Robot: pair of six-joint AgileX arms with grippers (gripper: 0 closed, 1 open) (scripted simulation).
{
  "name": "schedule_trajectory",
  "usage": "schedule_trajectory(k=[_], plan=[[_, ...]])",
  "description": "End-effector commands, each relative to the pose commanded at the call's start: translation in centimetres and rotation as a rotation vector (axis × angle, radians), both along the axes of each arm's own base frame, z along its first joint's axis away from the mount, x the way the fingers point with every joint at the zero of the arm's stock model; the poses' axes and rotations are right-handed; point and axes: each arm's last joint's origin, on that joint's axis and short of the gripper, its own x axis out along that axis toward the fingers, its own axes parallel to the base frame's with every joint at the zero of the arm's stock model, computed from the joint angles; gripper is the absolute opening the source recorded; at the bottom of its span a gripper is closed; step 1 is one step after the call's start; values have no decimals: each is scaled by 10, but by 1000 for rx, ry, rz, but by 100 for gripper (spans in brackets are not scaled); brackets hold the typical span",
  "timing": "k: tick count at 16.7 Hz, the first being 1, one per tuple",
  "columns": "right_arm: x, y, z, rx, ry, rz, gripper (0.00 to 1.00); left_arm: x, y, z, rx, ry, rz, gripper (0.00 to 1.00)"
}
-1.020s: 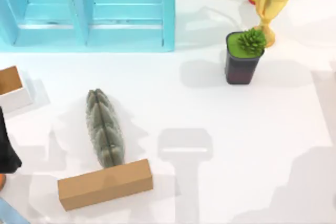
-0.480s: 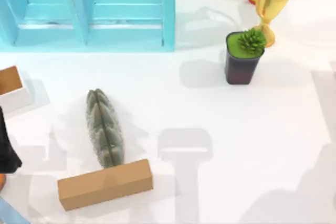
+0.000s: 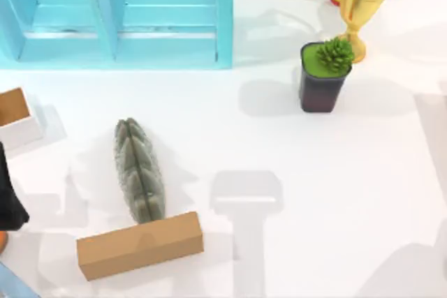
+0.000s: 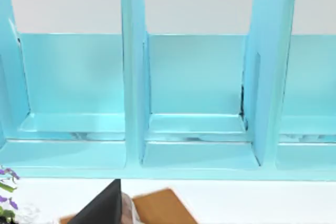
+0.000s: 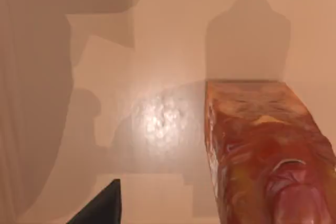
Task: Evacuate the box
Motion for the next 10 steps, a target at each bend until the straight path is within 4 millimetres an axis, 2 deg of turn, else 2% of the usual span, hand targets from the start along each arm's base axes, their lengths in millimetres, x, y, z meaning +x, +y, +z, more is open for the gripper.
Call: schedule_trajectory(k=[5,10], plan=[[0,0,-44,0,0,0,100,0,0,0,0,0,0,100],[0,0,-48,0,0,0,100,0,0,0,0,0,0,100]])
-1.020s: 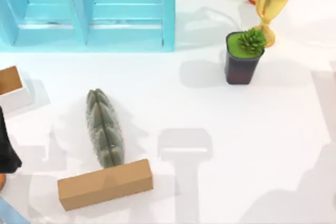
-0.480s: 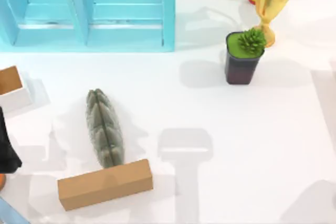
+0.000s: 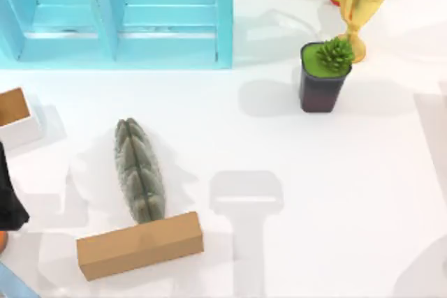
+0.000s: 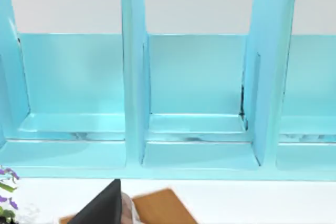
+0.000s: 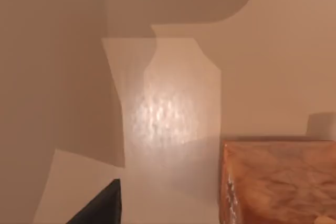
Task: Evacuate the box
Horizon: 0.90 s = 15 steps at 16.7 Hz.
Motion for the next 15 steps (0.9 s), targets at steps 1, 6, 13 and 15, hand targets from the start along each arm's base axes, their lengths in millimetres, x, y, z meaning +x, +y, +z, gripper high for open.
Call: schedule_trajectory(k=[1,6,13,15], plan=[[0,0,0,0,0,0,92,0,0,0,0,0,0,100],[0,0,0,0,0,0,55,0,0,0,0,0,0,100],[0,0,0,0,0,0,2,0,0,0,0,0,0,100],[0,0,0,0,0,0,0,0,0,0,0,0,0,100]])
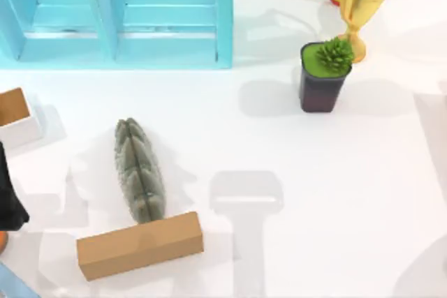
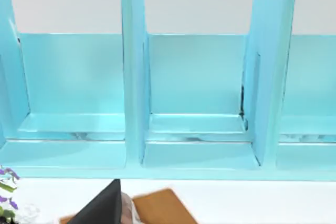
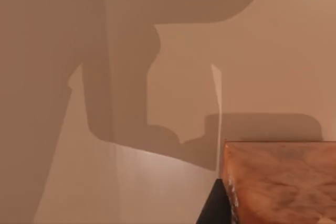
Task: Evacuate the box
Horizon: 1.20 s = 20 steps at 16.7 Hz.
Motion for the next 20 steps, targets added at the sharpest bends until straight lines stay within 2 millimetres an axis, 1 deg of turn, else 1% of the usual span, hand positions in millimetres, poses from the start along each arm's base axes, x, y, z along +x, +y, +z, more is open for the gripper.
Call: schedule_trajectory(k=[8,10,13,16,18,20], plan=[[0,0,1,-2,-2,-1,0,0,0,0,0,0,0,100],[4,-2,9,-13,-23,0,0,0,0,0,0,0,0,100],[21,-12,36,-49,-115,14,0,0,0,0,0,0,0,100],[34,-25,71,-92,-222,27,0,0,0,0,0,0,0,100],[36,-30,93,-110,-254,30,0,0,0,0,0,0,0,100],[31,-26,110,-106,-232,30,0,0,0,0,0,0,0,100]])
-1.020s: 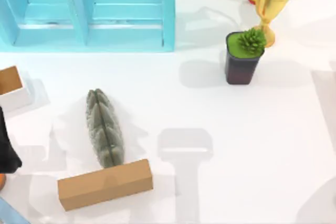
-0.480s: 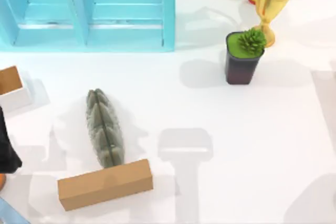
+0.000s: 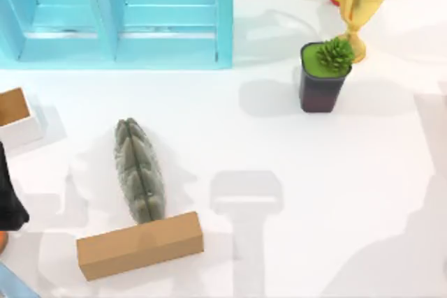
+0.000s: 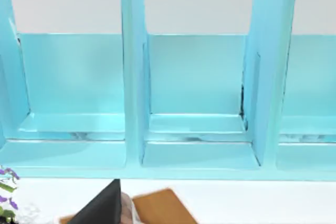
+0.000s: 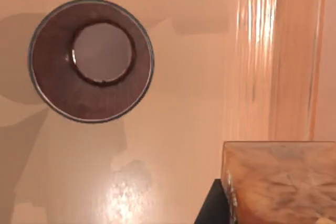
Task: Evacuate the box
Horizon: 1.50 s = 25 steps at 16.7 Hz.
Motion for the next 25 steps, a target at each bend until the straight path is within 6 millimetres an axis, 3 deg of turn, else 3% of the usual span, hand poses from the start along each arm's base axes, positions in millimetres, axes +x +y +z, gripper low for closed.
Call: schedule_trajectory(k=[7,13,16,19,22,25], plan=[[-30,25,20,99,223,-29,0,0,0,0,0,0,0,100],[-30,25,19,108,232,-36,0,0,0,0,0,0,0,100],[-15,39,11,98,220,-33,0,0,0,0,0,0,0,100],[15,81,1,80,184,-5,0,0,0,0,0,0,0,100],[37,150,-12,78,141,46,0,0,0,0,0,0,0,100],[38,218,-25,97,118,80,0,0,0,0,0,0,0,100]])
